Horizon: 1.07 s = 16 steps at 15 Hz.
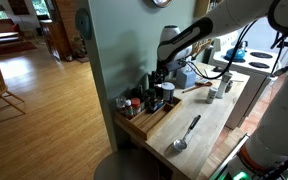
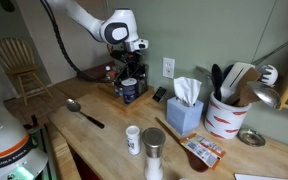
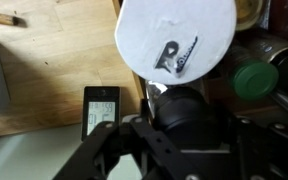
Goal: Pick up the jar of coffee and move it to the left side of the tray
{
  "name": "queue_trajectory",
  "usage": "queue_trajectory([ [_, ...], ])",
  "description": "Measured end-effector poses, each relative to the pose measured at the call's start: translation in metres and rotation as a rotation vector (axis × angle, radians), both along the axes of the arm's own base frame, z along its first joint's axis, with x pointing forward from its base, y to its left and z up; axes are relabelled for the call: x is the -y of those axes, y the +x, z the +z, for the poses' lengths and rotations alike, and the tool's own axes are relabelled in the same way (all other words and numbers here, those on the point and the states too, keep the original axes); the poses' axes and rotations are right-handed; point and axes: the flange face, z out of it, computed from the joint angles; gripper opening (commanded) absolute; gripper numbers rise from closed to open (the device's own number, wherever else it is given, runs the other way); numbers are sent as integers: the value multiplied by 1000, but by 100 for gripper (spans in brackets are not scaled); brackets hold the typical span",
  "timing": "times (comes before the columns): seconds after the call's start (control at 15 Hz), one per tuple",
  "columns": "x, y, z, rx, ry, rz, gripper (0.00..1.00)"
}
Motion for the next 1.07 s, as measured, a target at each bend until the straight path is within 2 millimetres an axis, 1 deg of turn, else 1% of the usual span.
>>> queue_trajectory([
  [0.07,0,2,-1,-1,0,0,31],
  [0.47,1,3,-1,-2,-2,0,31],
  [0.6,1,2,4,1,-4,2,31],
  [0.8,0,-3,26,26,-14,7,31],
  [1.07,-2,-15,68,61,-30,10,31],
])
